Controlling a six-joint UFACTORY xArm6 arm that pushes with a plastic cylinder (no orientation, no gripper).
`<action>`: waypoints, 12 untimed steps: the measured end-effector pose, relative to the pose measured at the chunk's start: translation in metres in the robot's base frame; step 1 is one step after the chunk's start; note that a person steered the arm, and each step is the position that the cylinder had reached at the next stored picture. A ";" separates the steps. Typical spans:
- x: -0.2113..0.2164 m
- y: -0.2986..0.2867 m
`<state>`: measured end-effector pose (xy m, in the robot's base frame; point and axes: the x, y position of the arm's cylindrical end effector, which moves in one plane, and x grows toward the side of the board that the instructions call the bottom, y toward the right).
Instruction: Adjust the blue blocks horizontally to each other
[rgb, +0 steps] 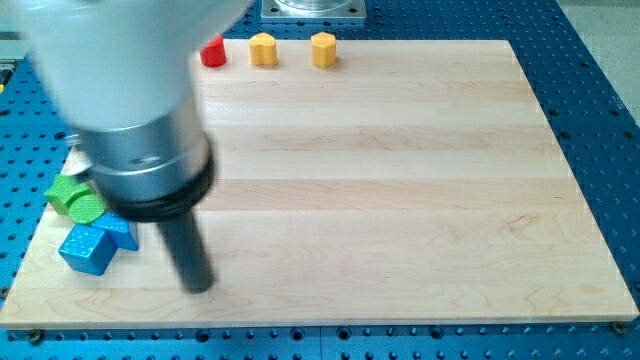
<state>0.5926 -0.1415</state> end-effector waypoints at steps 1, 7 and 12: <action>0.002 -0.066; -0.084 -0.036; -0.156 0.026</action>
<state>0.4367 -0.1153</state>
